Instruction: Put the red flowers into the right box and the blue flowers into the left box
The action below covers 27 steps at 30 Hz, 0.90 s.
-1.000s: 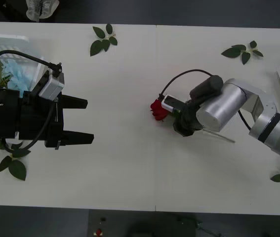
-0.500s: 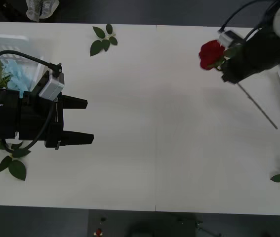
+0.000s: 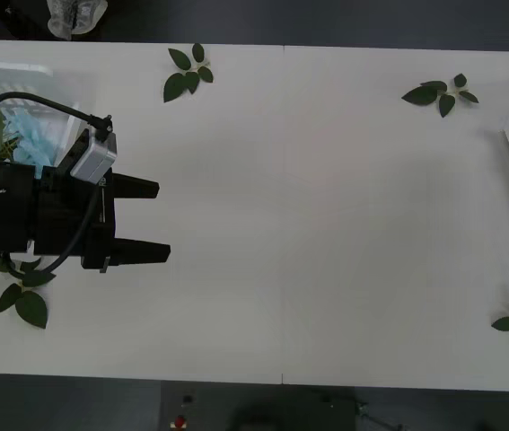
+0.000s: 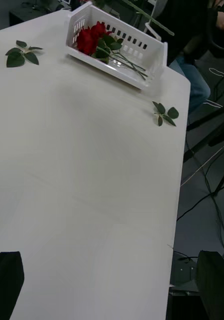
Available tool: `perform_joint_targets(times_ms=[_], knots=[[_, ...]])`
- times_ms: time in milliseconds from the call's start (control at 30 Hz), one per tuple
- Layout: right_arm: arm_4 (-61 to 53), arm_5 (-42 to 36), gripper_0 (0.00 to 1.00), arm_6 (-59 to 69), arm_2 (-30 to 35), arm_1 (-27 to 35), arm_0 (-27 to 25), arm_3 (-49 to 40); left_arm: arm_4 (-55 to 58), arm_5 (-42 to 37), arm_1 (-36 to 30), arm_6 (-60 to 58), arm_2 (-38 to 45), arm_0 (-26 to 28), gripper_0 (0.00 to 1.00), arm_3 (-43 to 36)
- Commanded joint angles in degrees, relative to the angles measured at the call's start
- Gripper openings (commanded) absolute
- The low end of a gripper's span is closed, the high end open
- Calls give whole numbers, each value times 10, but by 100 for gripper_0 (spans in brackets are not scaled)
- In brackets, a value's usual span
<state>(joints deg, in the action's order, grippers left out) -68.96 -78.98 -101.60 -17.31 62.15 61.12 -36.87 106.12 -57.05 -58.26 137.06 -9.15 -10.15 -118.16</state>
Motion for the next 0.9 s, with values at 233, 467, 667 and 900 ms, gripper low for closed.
perform_joint_targets(times_ms=[233,467,667,900], knots=[[87,233,0,4,-127,-8,12,22,-1,2,-9,17,11,8,100,-14],[145,328,0,23,-202,-35,9,81,-1,2,-9,17,11,8,100,-14],[170,402,0,50,-229,-64,9,141,-1,2,-9,17,11,8,100,-14],[210,417,22,69,-229,-74,9,153,-1,2,-9,17,11,8,100,-14]])
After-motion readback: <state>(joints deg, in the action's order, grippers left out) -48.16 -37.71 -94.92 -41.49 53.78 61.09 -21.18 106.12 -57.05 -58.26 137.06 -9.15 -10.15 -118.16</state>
